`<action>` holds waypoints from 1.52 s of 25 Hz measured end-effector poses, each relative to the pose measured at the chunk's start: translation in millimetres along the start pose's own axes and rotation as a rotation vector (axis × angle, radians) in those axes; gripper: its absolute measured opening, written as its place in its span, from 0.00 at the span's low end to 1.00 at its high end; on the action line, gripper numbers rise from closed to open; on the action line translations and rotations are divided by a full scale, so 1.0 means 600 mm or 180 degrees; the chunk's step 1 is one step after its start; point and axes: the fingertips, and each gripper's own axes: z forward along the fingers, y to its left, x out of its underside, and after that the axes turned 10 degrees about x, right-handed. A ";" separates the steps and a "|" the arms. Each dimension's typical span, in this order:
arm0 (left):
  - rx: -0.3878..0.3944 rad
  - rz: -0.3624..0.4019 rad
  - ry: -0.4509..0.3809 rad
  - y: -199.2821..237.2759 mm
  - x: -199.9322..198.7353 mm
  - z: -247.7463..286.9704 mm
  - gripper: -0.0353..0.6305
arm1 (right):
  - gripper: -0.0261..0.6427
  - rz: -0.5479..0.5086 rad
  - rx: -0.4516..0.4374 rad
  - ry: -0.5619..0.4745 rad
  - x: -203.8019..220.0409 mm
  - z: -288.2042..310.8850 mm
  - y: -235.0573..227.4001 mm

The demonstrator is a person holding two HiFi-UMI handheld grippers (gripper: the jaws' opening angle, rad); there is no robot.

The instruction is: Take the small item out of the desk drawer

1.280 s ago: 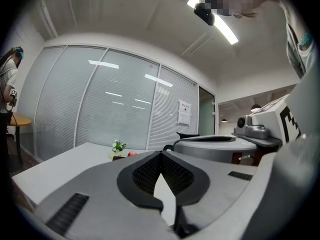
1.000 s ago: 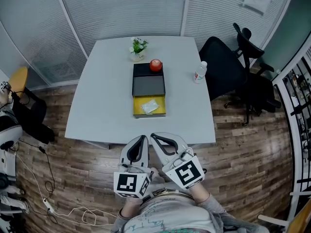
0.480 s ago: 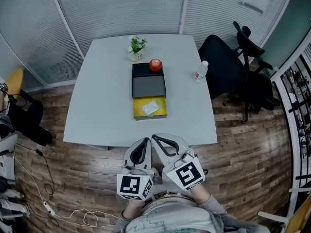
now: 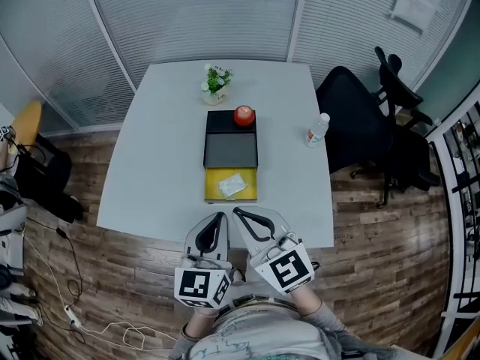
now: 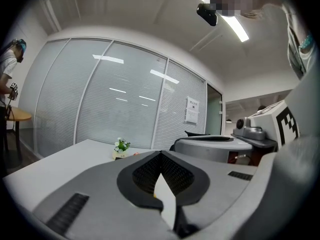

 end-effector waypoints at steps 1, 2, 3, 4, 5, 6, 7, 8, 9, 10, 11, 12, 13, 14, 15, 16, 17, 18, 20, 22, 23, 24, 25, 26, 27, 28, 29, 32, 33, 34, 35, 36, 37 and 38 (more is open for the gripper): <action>-0.0008 0.0025 -0.0008 0.002 -0.010 0.016 0.05 | 0.04 0.0006 -0.0010 -0.0040 -0.008 0.008 -0.015; -0.0014 0.0050 -0.0013 0.003 -0.017 0.032 0.05 | 0.04 0.0017 -0.0023 -0.0080 -0.015 0.016 -0.030; -0.0023 0.0066 -0.0012 0.003 -0.023 0.047 0.05 | 0.04 0.0037 -0.0039 -0.0119 -0.022 0.023 -0.045; -0.0033 0.0073 -0.0009 0.004 -0.027 0.062 0.05 | 0.04 0.0071 -0.0056 -0.0152 -0.027 0.029 -0.059; -0.0043 0.0077 -0.0006 0.005 -0.028 0.076 0.05 | 0.04 0.0114 -0.0069 -0.0178 -0.030 0.036 -0.073; -0.0053 0.0078 -0.0004 0.007 -0.029 0.089 0.05 | 0.04 0.0158 -0.0077 -0.0193 -0.032 0.041 -0.087; -0.0062 0.0076 -0.0002 0.008 -0.029 0.101 0.05 | 0.04 0.0193 -0.0082 -0.0198 -0.031 0.046 -0.100; -0.0068 0.0073 0.0000 0.008 -0.030 0.112 0.05 | 0.04 0.0213 -0.0086 -0.0197 -0.029 0.051 -0.112; -0.0073 0.0071 0.0001 0.008 -0.030 0.123 0.05 | 0.04 0.0220 -0.0090 -0.0193 -0.027 0.055 -0.124; -0.0080 0.0071 0.0002 0.009 -0.030 0.133 0.05 | 0.04 0.0223 -0.0098 -0.0191 -0.025 0.059 -0.134; -0.0092 0.0075 0.0002 0.010 -0.030 0.142 0.05 | 0.04 0.0230 -0.0113 -0.0192 -0.023 0.063 -0.144; -0.0109 0.0081 0.0003 0.011 -0.030 0.151 0.05 | 0.04 0.0246 -0.0134 -0.0197 -0.022 0.066 -0.151; -0.0130 0.0093 0.0005 0.012 -0.029 0.157 0.05 | 0.04 0.0263 -0.0160 -0.0204 -0.021 0.069 -0.157; -0.0152 0.0108 0.0005 0.012 -0.028 0.163 0.05 | 0.04 0.0270 -0.0187 -0.0210 -0.019 0.072 -0.162; -0.0172 0.0118 0.0003 0.012 -0.026 0.168 0.05 | 0.04 0.0261 -0.0215 -0.0210 -0.017 0.074 -0.165; -0.0186 0.0119 -0.0001 0.012 -0.025 0.172 0.05 | 0.04 0.0240 -0.0241 -0.0207 -0.015 0.076 -0.168; -0.0193 0.0112 -0.0004 0.012 -0.025 0.178 0.05 | 0.04 0.0216 -0.0265 -0.0201 -0.013 0.078 -0.171; -0.0190 0.0104 -0.0001 0.012 -0.024 0.183 0.05 | 0.04 0.0194 -0.0280 -0.0192 -0.010 0.081 -0.174; -0.0176 0.0092 0.0018 0.014 -0.022 0.192 0.05 | 0.04 0.0169 -0.0282 -0.0170 -0.006 0.087 -0.182; -0.0178 0.0084 0.0031 0.020 -0.022 0.198 0.05 | 0.04 0.0187 -0.0269 -0.0150 -0.003 0.092 -0.190; -0.0174 0.0078 0.0034 0.021 -0.022 0.201 0.05 | 0.04 0.0211 -0.0259 -0.0157 -0.003 0.094 -0.195; -0.0156 0.0069 0.0036 0.022 -0.023 0.205 0.05 | 0.04 0.0241 -0.0246 -0.0182 -0.004 0.095 -0.201; -0.0125 0.0057 0.0041 0.021 -0.022 0.209 0.05 | 0.04 0.0268 -0.0228 -0.0217 -0.004 0.095 -0.208; -0.0085 0.0047 0.0048 0.020 -0.021 0.213 0.05 | 0.04 0.0287 -0.0205 -0.0252 -0.003 0.095 -0.215; -0.0044 0.0044 0.0059 0.021 -0.020 0.215 0.05 | 0.04 0.0304 -0.0177 -0.0278 -0.004 0.095 -0.219; -0.0005 0.0048 0.0072 0.023 -0.019 0.217 0.05 | 0.04 0.0319 -0.0141 -0.0287 -0.005 0.097 -0.221; 0.0033 0.0052 0.0086 0.026 -0.018 0.217 0.05 | 0.04 0.0319 -0.0095 -0.0285 -0.005 0.100 -0.222; 0.0171 0.0043 0.0117 0.034 -0.020 0.214 0.05 | 0.04 0.0275 0.0067 -0.0244 0.003 0.104 -0.221; 0.0222 0.0042 0.0119 0.035 -0.023 0.214 0.05 | 0.04 0.0278 0.0110 -0.0223 0.004 0.104 -0.221; 0.0272 0.0048 0.0118 0.036 -0.027 0.214 0.05 | 0.04 0.0284 0.0148 -0.0203 0.005 0.105 -0.220; 0.0320 0.0062 0.0118 0.038 -0.031 0.214 0.05 | 0.04 0.0288 0.0181 -0.0188 0.005 0.107 -0.218; 0.0364 0.0081 0.0120 0.041 -0.034 0.213 0.05 | 0.04 0.0290 0.0208 -0.0182 0.003 0.110 -0.215; 0.0405 0.0101 0.0129 0.046 -0.037 0.210 0.05 | 0.04 0.0294 0.0232 -0.0182 0.002 0.115 -0.211; 0.0441 0.0120 0.0141 0.052 -0.038 0.207 0.05 | 0.04 0.0302 0.0255 -0.0185 0.000 0.120 -0.205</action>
